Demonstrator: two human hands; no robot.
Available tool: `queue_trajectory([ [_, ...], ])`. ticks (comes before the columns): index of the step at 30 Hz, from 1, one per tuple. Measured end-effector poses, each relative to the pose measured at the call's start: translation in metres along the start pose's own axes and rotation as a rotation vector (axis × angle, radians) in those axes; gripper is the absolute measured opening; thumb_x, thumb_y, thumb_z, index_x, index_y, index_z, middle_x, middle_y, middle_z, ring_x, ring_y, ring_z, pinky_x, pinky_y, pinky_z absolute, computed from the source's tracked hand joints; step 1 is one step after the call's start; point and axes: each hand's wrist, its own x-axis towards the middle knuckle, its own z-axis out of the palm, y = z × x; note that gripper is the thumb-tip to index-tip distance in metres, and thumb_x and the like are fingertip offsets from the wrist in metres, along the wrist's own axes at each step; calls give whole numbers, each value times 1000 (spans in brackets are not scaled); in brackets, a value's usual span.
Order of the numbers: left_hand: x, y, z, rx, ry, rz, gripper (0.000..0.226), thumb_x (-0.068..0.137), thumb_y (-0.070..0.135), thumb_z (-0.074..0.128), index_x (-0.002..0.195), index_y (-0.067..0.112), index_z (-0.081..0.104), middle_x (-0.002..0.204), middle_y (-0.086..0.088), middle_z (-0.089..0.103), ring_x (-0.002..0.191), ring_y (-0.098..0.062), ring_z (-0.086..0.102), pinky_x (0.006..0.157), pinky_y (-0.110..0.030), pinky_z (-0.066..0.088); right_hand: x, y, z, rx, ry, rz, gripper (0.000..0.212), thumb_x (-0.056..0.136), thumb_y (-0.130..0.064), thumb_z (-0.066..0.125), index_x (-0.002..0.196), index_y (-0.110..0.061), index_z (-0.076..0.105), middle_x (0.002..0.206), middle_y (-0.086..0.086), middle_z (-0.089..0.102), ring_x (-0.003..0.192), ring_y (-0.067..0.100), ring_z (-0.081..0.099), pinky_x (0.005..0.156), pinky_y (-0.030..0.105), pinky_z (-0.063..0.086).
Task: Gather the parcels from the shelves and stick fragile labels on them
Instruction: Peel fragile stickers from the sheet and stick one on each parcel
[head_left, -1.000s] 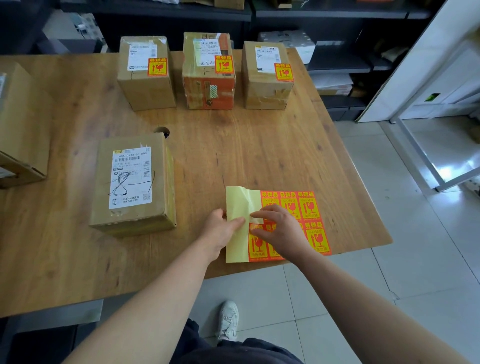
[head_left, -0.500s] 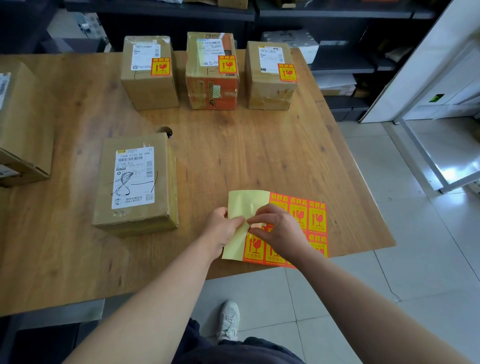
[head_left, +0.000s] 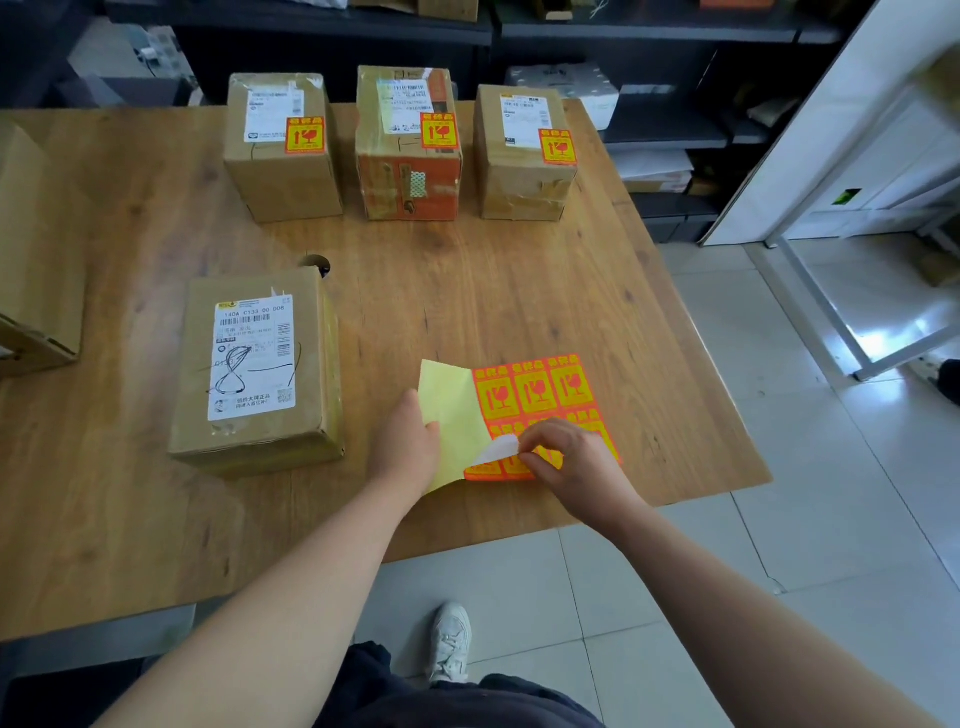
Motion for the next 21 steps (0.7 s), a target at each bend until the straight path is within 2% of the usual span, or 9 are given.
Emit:
queue_trajectory([
  [3, 2, 3, 0, 104, 16, 75, 14, 95, 16, 46, 108, 12, 44, 96, -10, 59, 80, -27, 56, 59, -36, 43, -6, -1, -7, 9, 89, 3, 11, 81, -6, 68, 81, -17, 65, 88, -4, 66, 86, 9, 60, 79, 28, 47],
  [7, 1, 4, -3, 196, -29, 166, 23, 94, 23, 47, 113, 17, 36, 92, -4, 54, 70, -15, 50, 48, -28, 38, -6, -5, -24, -10, 182, -8, 8, 80, -5, 68, 83, -13, 67, 88, -3, 67, 85, 10, 62, 79, 26, 49],
  [10, 0, 3, -6, 283, -79, 215, 26, 92, 26, 49, 110, 19, 31, 89, -2, 50, 66, -10, 46, 50, -26, 39, -2, -11, -39, -30, 210, -23, 8, 80, -6, 68, 84, -13, 68, 89, -4, 67, 84, 8, 62, 78, 23, 48],
  [12, -1, 5, -9, 309, -84, 212, 31, 93, 14, 44, 121, 12, 32, 99, -7, 55, 76, -18, 52, 60, -32, 43, 3, -15, -47, -53, 231, -31, 10, 79, -7, 68, 85, -15, 68, 88, -6, 67, 82, 7, 61, 77, 23, 47],
  [13, -1, 5, -11, 323, -60, 214, 44, 93, 10, 43, 134, 9, 27, 115, -12, 54, 91, -24, 55, 71, -35, 45, 6, -17, -51, -72, 227, -24, 10, 79, -8, 68, 86, -16, 68, 88, -6, 68, 82, 7, 62, 77, 24, 48],
  [15, -6, 6, -15, 341, 42, 249, 64, 94, 17, 48, 147, 8, 14, 141, -14, 38, 121, -29, 43, 95, -38, 39, 12, -21, -55, -134, 194, -24, 10, 80, -11, 67, 87, -19, 68, 88, -7, 68, 84, 10, 63, 77, 29, 49],
  [16, -10, 8, -18, 314, 95, 285, 64, 95, 25, 49, 148, 8, 16, 145, -13, 34, 126, -29, 39, 100, -38, 35, 15, -24, -56, -166, 174, -34, 10, 80, -12, 67, 87, -20, 69, 88, -8, 68, 85, 11, 64, 77, 31, 49],
  [18, -21, 16, -25, 189, 162, 385, 54, 96, 36, 46, 141, 9, 34, 140, -11, 40, 124, -28, 40, 101, -39, 35, 20, -30, -55, -219, 134, -66, 10, 80, -14, 66, 87, -20, 69, 87, -8, 68, 85, 13, 64, 74, 31, 50],
  [21, -33, 24, -34, 34, 136, 521, 38, 94, 41, 47, 116, 12, 57, 114, -3, 57, 105, -21, 51, 91, -38, 42, 29, -42, -50, -290, 80, -123, 9, 82, -18, 64, 89, -21, 69, 88, -9, 67, 84, 13, 62, 69, 28, 47],
])
